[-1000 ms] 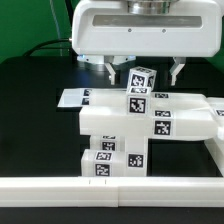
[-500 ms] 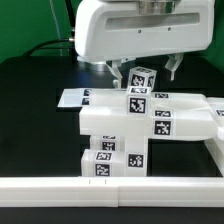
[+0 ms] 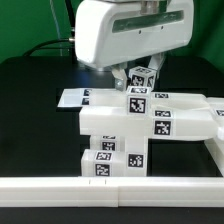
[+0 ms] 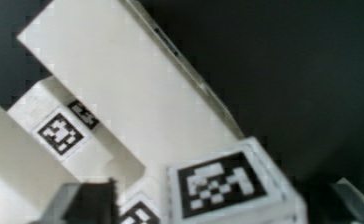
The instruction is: Assemble chair
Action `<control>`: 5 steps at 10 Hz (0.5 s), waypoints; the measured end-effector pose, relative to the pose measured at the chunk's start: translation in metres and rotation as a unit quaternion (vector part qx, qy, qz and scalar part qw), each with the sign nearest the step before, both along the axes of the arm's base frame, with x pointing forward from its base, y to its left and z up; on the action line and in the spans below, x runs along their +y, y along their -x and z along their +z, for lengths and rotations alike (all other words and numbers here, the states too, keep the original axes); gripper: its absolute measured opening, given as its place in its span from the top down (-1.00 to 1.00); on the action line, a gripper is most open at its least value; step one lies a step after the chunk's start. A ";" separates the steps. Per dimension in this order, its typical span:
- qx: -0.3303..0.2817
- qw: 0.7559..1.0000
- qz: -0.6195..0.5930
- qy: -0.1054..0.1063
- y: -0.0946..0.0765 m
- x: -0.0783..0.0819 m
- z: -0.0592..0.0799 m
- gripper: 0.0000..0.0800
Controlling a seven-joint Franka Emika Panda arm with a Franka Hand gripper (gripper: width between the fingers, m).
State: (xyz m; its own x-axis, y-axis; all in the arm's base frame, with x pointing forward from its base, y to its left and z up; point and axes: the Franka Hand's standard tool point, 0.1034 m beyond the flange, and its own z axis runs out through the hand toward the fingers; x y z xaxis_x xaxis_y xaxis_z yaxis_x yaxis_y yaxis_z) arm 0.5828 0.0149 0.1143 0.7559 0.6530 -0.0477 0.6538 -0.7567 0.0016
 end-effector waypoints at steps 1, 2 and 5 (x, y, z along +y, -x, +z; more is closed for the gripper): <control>0.000 1.000 0.000 0.000 0.000 0.000 0.000 0.06; 0.000 1.000 0.000 0.000 0.000 0.000 0.000 0.33; 0.000 1.000 -0.016 0.000 0.000 -0.007 0.000 0.33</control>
Offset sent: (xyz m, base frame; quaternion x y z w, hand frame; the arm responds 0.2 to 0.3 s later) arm 0.0000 0.0000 0.0000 0.0000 0.0000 0.0650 0.9979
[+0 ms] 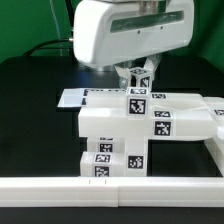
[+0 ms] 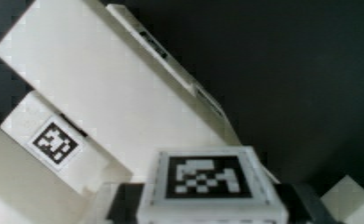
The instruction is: Assemble chair
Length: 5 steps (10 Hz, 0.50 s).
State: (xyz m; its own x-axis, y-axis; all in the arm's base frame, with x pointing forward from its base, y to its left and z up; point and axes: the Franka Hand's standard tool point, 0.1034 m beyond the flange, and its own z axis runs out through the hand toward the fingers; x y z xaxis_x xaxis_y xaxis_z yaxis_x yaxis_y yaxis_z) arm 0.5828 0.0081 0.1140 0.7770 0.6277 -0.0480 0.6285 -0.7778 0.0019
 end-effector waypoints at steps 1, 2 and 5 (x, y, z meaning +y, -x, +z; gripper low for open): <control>-0.001 1.000 -0.027 0.001 0.000 -0.003 0.000 0.33; -0.002 0.997 -0.081 0.002 0.000 -0.003 0.000 0.33; -0.005 0.977 -0.214 0.007 0.000 -0.003 -0.001 0.33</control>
Offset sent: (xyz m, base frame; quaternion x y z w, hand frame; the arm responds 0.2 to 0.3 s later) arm -0.0040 0.0020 -0.0040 0.0206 -0.0181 0.2687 0.9628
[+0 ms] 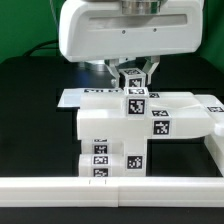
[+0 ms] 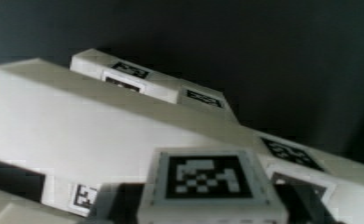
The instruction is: Assemble chair
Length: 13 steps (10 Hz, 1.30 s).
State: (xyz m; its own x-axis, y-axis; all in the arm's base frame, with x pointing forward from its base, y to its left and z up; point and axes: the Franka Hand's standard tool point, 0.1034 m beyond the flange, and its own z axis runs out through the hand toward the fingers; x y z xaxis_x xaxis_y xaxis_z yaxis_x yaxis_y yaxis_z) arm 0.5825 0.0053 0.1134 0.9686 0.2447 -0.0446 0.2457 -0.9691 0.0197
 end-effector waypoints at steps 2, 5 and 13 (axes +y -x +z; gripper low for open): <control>-0.002 0.997 -0.082 0.001 0.000 -0.001 0.000 0.33; -0.006 0.982 -0.191 0.003 0.000 0.000 0.000 0.32; -0.007 0.906 -0.424 0.000 0.000 0.003 0.000 0.32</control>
Offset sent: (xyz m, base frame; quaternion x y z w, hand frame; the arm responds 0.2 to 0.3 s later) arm -0.0017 -0.0023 -0.0062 -0.0017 0.0012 0.2419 0.9703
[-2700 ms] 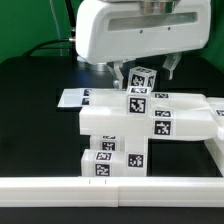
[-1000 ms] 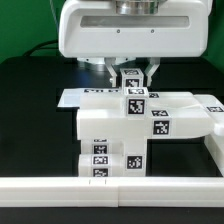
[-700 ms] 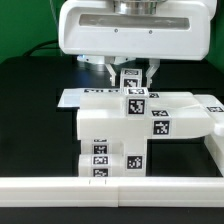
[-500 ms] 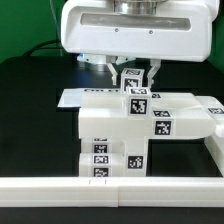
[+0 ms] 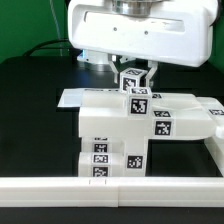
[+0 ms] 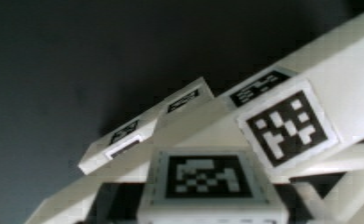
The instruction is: Assemble chair
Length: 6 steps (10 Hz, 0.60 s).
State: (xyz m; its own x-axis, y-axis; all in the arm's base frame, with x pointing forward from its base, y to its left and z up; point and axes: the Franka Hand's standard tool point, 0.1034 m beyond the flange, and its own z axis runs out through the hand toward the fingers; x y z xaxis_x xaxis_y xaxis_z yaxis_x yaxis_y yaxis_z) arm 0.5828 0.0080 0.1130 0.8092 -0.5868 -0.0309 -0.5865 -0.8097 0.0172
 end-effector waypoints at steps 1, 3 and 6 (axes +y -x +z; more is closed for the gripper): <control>0.000 0.999 -0.046 -0.005 0.000 0.000 0.000 0.32; 0.000 0.990 -0.138 -0.014 0.000 -0.003 -0.001 0.32; 0.006 0.962 -0.273 -0.021 0.000 -0.002 -0.001 0.32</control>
Offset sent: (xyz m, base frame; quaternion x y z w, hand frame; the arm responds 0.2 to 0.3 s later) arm -0.0055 -0.0075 -0.0081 -0.0013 -0.0080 0.2511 0.9679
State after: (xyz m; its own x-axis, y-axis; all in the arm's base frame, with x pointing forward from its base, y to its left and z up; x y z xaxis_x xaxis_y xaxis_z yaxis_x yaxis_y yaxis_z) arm 0.5830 0.0065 0.1121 0.3795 -0.9224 -0.0715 -0.9248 -0.3805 0.0003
